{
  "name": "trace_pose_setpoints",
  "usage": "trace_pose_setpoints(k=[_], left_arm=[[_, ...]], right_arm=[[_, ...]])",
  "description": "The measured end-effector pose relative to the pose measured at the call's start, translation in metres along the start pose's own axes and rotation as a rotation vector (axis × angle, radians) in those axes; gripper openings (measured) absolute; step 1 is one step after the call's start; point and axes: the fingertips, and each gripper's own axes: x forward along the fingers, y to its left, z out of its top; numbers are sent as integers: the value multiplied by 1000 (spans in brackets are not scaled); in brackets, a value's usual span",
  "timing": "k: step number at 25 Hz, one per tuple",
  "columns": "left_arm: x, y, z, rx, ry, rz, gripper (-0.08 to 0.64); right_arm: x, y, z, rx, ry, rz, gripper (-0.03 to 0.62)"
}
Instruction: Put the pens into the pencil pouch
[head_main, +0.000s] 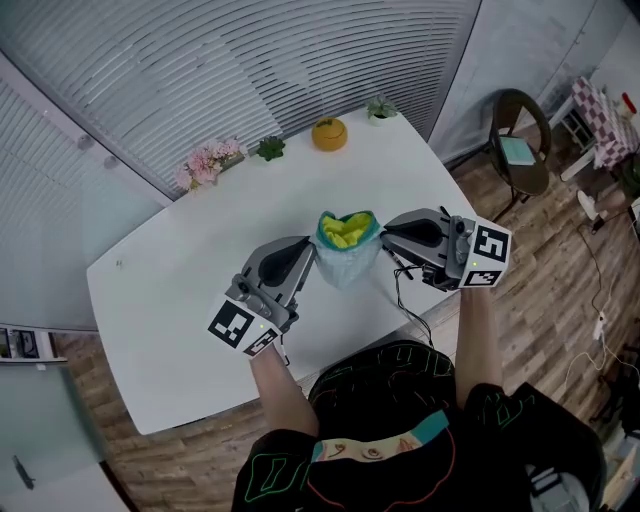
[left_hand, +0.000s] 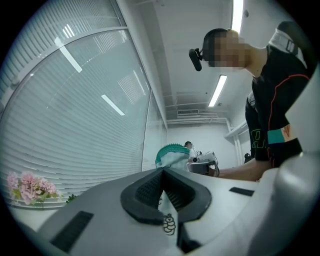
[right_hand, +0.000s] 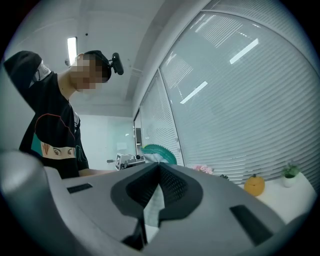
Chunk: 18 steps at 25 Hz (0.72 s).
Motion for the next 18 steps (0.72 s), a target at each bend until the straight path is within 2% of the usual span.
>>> trace_pose_setpoints(k=[6,9,11,12,14,16,18], left_arm=[[-4,9,-5,-2,7,14,-3],[-4,8,-10,-7,24,-12,-3],[-5,7,-18,-9,52,-34,-3],[-6,7,-22,-11,67,-42,-3],[-8,7,-30,-20,93,-53,-3],[-11,7,-37,-28,118,-63,-3],[-14,6,-40,-31,138,-79,-3]], right_arm=[[-5,3,-14,38,29,25,5],[-4,-2,-25,73,55,11,8],[-7,-11,-28,102,54,-37,29],[-10,-16,-28,116,51,-66,67],[-16,-27,-32,128,72,-136,75],[-19,-40,-44,125,146,-221,75],[-24,-54,-67,112,284,-318,75]])
